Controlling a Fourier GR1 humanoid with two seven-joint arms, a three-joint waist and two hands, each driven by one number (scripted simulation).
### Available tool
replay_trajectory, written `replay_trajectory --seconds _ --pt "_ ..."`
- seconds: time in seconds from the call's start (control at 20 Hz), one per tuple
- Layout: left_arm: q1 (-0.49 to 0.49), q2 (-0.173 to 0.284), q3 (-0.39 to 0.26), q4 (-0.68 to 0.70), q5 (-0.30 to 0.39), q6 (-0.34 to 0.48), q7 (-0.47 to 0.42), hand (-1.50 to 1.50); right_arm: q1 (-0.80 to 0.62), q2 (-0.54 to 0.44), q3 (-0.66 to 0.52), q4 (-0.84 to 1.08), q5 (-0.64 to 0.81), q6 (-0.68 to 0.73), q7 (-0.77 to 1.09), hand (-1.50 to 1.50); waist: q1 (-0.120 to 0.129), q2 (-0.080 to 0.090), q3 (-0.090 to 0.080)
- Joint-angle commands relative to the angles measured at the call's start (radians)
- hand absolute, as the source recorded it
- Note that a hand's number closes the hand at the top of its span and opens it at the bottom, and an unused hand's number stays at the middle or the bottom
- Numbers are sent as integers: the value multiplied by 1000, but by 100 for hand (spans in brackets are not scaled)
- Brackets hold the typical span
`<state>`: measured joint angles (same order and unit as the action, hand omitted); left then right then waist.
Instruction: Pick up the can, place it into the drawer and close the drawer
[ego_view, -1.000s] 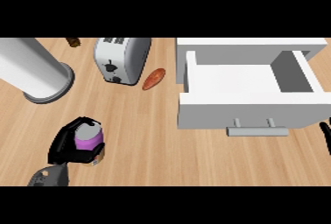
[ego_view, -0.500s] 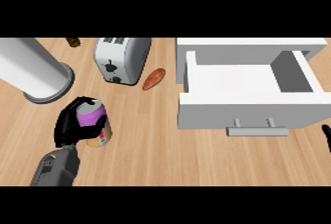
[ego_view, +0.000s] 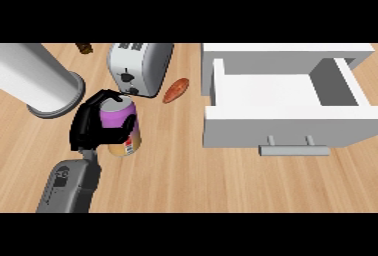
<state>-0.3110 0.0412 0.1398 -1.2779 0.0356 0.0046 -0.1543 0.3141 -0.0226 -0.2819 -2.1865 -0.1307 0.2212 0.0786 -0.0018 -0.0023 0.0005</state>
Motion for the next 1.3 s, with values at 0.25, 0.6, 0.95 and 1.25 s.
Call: replay_trajectory --seconds 0.25,0.6,0.95,1.25 --pt "-213 -41 -122 -132 -51 136 263 150 38 0 -16 -40 -16 12 7 -150 -11 0 0" --pt "-350 -41 -320 -128 -40 318 387 150 -21 -9 -31 24 -10 10 -6 -150 -9 1 0" --pt "-595 -41 -302 84 -14 386 358 150 -63 -3 -8 22 24 -9 12 -150 -15 5 0" --pt "-800 -41 -326 184 12 461 474 150 -15 8 -25 33 18 9 -19 -150 -18 4 0"
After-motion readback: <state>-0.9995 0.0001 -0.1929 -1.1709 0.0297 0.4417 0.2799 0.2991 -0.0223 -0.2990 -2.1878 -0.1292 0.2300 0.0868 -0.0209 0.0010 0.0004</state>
